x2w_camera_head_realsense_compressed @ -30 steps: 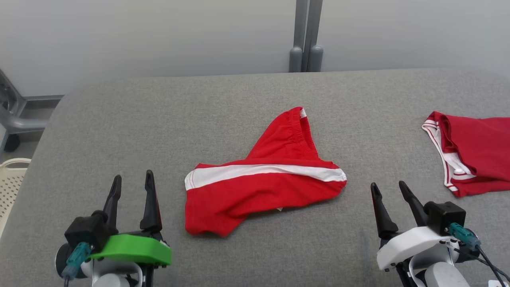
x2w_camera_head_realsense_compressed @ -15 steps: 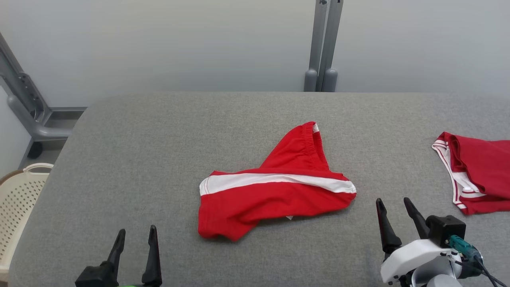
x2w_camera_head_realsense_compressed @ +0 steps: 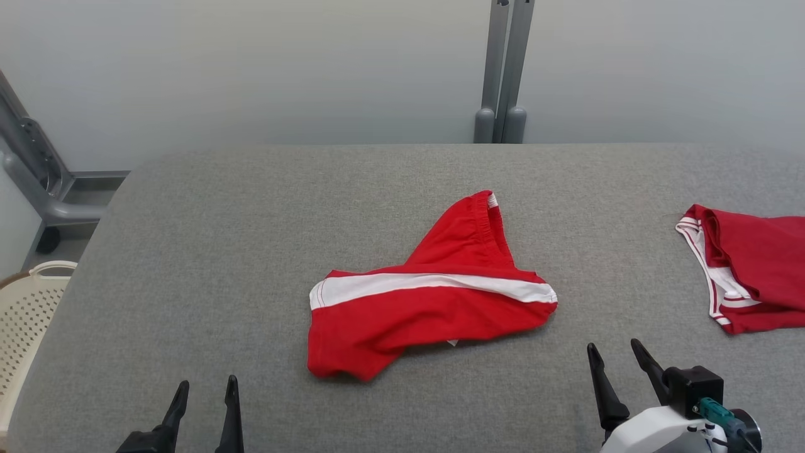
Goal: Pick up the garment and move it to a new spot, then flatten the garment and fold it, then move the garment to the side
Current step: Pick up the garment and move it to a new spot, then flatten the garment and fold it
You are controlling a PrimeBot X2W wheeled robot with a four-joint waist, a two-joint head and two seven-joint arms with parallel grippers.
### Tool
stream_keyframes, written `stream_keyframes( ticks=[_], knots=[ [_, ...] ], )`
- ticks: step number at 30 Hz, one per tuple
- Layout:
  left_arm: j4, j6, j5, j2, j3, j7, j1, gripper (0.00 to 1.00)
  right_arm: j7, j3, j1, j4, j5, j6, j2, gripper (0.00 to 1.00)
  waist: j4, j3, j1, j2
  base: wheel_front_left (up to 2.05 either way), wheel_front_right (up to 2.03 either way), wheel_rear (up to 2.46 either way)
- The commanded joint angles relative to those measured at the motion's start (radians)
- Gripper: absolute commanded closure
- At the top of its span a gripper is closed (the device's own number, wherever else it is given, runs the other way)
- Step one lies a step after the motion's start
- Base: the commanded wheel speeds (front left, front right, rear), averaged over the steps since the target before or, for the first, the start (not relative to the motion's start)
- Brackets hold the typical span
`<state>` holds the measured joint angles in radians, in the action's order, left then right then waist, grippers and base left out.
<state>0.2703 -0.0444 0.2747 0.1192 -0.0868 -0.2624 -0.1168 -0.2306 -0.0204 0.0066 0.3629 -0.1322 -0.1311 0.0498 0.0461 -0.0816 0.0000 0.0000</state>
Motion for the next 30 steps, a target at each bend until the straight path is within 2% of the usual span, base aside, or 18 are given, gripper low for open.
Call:
stream_keyframes(
  ticks=[1, 4, 22, 27, 30],
  knots=[
    [0.004, -0.004, -0.007, 0.006, 0.005, -0.003, 0.013, 0.00, 0.004, -0.002, 0.011, -0.009, 0.003, 0.001, 0.002, 0.00, -0.005, 0.004, 0.0000, 0.0000, 0.00, 0.00, 0.00],
    [-0.005, 0.004, -0.013, -0.001, 0.011, -0.003, 0.017, 0.00, 0.003, 0.003, 0.011, -0.019, -0.009, 0.001, 0.002, 0.00, -0.009, 0.010, 0.0000, 0.0000, 0.00, 0.00, 0.00],
    [0.022, -0.018, -0.021, -0.021, 0.025, -0.003, 0.031, 0.00, 0.022, -0.008, -0.015, -0.047, -0.007, 0.001, 0.002, 0.00, -0.013, 0.022, 0.0000, 0.0000, 0.00, 0.00, 0.00],
    [0.051, -0.035, 0.002, -0.020, 0.004, 0.022, 0.067, 0.00, 0.084, 0.006, -0.041, -0.060, 0.006, 0.001, 0.001, 0.00, -0.019, 0.033, 0.0000, 0.0000, 0.00, 0.00, 0.00],
    [0.072, -0.051, 0.027, -0.021, -0.013, 0.093, 0.121, 0.00, 0.168, 0.003, -0.072, -0.045, 0.034, 0.001, 0.001, 0.00, -0.022, 0.051, 0.0000, 0.0000, 0.00, 0.00, 0.00]
  ],
)
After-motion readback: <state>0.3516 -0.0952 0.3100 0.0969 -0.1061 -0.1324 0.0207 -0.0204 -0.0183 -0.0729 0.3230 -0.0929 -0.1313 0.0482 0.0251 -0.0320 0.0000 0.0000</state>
